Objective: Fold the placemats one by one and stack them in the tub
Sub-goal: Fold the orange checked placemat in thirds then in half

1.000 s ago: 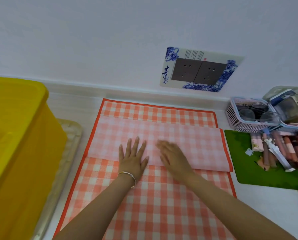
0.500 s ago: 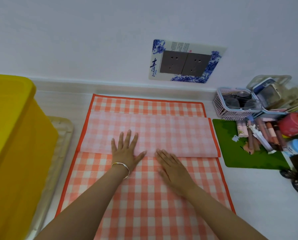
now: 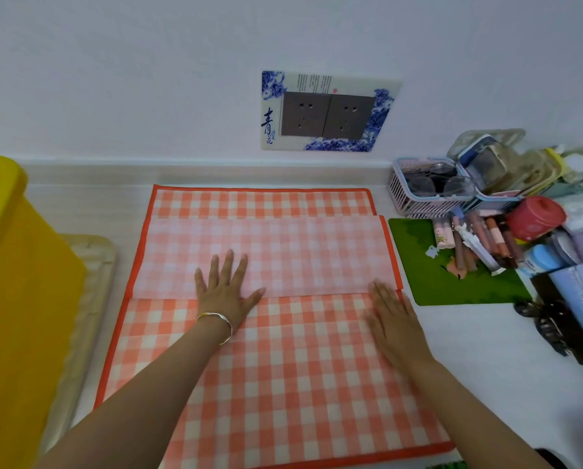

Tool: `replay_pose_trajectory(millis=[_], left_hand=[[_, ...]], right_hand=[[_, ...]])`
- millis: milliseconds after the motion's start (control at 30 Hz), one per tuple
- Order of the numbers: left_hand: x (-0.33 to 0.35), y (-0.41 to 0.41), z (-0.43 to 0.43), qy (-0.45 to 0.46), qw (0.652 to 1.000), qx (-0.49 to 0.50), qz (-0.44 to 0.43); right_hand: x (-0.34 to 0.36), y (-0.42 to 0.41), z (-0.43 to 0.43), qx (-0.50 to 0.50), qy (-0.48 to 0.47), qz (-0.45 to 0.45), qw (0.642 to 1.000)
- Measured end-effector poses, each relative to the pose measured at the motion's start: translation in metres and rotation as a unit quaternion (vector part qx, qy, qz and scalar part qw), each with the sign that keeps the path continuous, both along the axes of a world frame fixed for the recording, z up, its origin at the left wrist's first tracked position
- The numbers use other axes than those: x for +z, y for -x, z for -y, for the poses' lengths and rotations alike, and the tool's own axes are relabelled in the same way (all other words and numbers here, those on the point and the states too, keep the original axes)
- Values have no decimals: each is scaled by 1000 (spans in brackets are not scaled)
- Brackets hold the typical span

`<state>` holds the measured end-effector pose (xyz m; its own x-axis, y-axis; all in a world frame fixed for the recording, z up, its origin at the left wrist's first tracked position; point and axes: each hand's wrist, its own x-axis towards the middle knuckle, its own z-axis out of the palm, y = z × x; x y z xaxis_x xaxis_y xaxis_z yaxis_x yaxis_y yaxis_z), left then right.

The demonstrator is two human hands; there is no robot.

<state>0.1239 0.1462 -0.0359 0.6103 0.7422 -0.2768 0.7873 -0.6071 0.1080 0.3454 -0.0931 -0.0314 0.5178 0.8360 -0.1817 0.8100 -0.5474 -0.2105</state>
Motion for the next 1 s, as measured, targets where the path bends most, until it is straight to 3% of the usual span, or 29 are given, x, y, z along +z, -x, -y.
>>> replay_pose_trajectory(millis=[200, 400, 600, 1000], left_hand=[[-1, 1, -1, -1, 1000, 0, -3], [-1, 2, 0, 1, 1000, 5, 12], [-5, 3, -1, -2, 1000, 7, 29], [-6, 68, -29, -27, 998, 47, 15]], right_hand=[[9, 11, -16, -56, -18, 13, 998], [19, 70, -105, 54, -79, -57, 994], [-6, 94, -152, 81, -13, -35, 996], [-9, 95, -149, 86, -4, -9, 996]])
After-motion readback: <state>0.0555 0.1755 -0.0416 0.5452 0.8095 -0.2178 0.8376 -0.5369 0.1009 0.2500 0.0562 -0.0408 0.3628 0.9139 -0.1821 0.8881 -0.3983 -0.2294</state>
